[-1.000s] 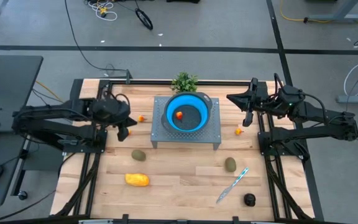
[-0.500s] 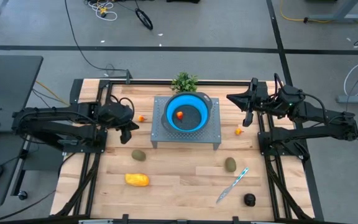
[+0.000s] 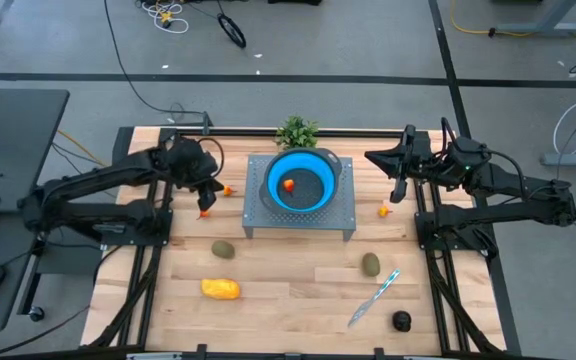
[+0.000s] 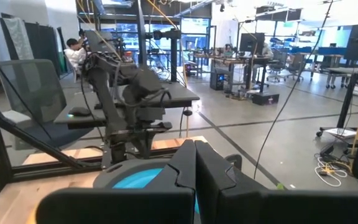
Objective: Pick & Place Fruit
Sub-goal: Put the top left orange pear into the strainer bowl on the shelf
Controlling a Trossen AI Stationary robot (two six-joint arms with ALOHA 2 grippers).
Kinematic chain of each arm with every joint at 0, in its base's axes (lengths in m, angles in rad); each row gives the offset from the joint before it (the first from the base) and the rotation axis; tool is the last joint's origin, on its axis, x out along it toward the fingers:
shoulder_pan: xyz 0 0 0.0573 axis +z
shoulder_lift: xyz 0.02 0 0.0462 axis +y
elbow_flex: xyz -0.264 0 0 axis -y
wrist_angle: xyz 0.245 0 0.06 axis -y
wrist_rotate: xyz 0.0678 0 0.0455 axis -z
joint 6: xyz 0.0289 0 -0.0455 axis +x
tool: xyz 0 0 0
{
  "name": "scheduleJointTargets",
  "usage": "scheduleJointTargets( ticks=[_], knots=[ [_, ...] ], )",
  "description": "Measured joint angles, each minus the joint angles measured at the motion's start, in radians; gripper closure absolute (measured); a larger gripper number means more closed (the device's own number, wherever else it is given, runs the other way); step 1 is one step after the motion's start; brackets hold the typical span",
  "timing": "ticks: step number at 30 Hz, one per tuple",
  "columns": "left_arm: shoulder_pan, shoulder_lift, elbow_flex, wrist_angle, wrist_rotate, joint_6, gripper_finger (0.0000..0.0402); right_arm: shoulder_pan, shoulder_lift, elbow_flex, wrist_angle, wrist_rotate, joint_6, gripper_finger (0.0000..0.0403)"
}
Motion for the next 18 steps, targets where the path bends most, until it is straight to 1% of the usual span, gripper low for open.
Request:
scheduleJointTargets(
  ticks=[3,7,10,12,15,18],
  knots=[
    [0.039,0.020,0.000,0.002,0.031,0.021,0.0400,0.000,0.000,0.000,0.000,0.011,0.000,0.0403],
    [0.064,0.036,0.000,0.003,0.053,0.042,0.0399,0.000,0.000,0.000,0.000,0.010,0.000,0.0403],
    [0.068,0.036,0.000,0.004,0.051,0.051,0.0400,0.000,0.000,0.000,0.000,0.010,0.000,0.0403],
    [0.068,0.036,0.000,0.003,0.029,0.050,0.0399,0.000,0.000,0.000,0.000,0.010,0.000,0.0403],
    [0.068,0.036,0.000,0.003,0.000,0.043,0.0382,0.000,0.000,0.000,0.000,0.010,0.000,0.0403],
    [0.068,0.036,0.000,0.003,-0.005,0.035,0.0352,0.000,0.000,0.000,0.000,0.020,0.000,0.0403]
  ],
)
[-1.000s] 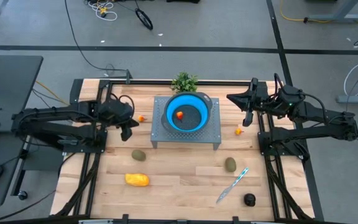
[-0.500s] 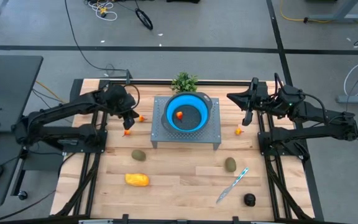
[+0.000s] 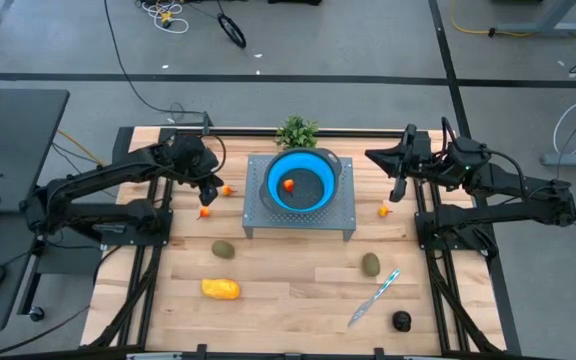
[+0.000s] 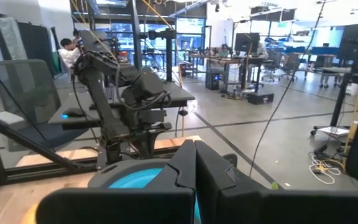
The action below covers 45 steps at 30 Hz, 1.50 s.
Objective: Pick & Place Fruit
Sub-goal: Put the top left orange pear into the strainer bowl on the shelf
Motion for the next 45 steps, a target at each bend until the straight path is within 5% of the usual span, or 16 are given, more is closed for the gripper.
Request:
scheduleJointTargets(
  ticks=[13,18,33,45],
  knots=[
    [0.000,0.000,0.000,-0.030,-0.078,-0.059,0.0131,0.000,0.000,0.000,0.000,0.015,-0.010,0.0403],
    [0.000,0.000,0.000,-0.065,-0.077,-0.070,0.0077,0.000,0.000,0.000,0.000,0.015,-0.010,0.0403],
    [-0.055,0.006,0.000,-0.110,-0.161,0.182,0.0082,0.000,0.000,0.000,0.000,0.015,-0.010,0.0403],
    [-0.084,0.178,0.001,-0.090,-0.244,0.198,0.0087,0.000,0.000,0.000,-0.002,0.015,-0.010,0.0403]
  ],
)
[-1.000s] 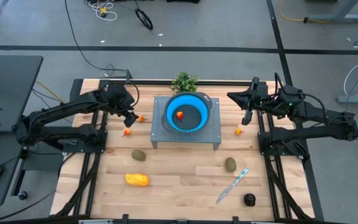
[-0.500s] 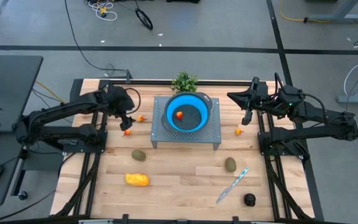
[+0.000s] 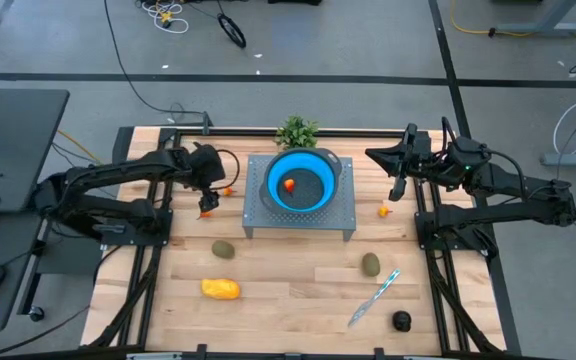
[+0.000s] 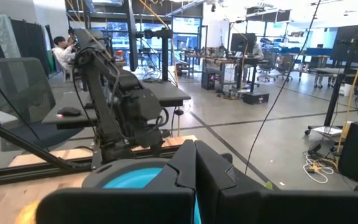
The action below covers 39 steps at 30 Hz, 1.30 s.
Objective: Pick & Place Fruit
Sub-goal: Put the top left orange pear into the strainer bowl on the shelf
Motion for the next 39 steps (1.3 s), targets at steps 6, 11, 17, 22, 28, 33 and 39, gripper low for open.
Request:
scheduleJointTargets(
  ticks=[6,11,17,22,28,33,39],
  knots=[
    [-0.001,0.090,0.000,0.057,0.002,0.010,0.0087,0.000,0.000,0.000,-0.005,0.000,0.000,0.0403],
    [-0.001,0.146,0.000,0.097,0.011,0.036,0.0087,0.000,0.000,0.000,-0.005,0.000,0.000,0.0403],
    [0.000,0.171,0.000,0.162,-0.002,0.137,0.0091,0.000,0.000,0.000,-0.005,0.000,0.000,0.0403],
    [0.000,0.176,-0.001,0.216,-0.001,0.178,0.0107,0.000,0.000,0.000,-0.005,0.000,0.000,0.0403],
    [0.002,0.176,-0.080,0.321,0.001,0.174,0.0126,0.000,0.000,0.000,-0.006,0.017,0.000,0.0403],
    [0.002,0.176,-0.126,0.351,0.001,0.178,0.0129,0.000,0.000,0.000,-0.006,0.051,0.000,0.0403],
    [0.002,0.175,-0.146,0.371,0.007,0.199,0.0129,0.000,0.000,0.000,-0.005,0.052,0.000,0.0403]
  ],
)
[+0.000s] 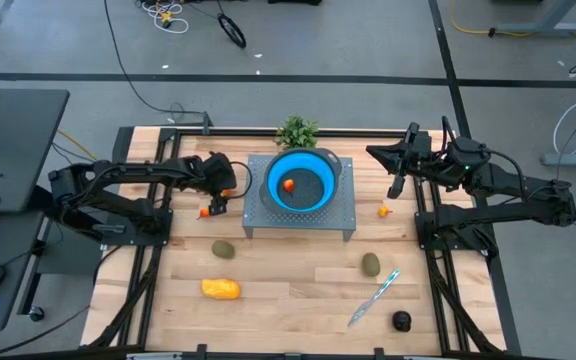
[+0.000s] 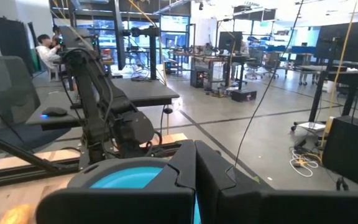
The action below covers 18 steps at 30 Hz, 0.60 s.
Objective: Pick & Place Fruit
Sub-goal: Put the top left orange pear into the strainer bowl on the shelf
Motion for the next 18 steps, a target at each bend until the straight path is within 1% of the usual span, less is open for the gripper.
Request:
scheduleJointTargets(
  ticks=[5,9,13,18],
  knots=[
    [0.002,0.000,0.000,0.034,0.012,0.002,0.0129,0.000,0.000,0.000,0.000,0.000,0.000,0.0403],
    [0.020,0.020,0.000,0.037,0.068,0.022,0.0129,0.000,0.000,0.000,0.000,0.000,0.000,0.0403],
    [0.041,0.063,0.000,0.053,0.061,0.058,0.0129,0.000,0.000,0.000,0.000,0.000,0.000,0.0403],
    [0.062,0.107,0.000,0.064,0.059,0.057,0.0129,0.000,0.000,0.000,0.000,0.000,0.000,0.0403]
  ],
)
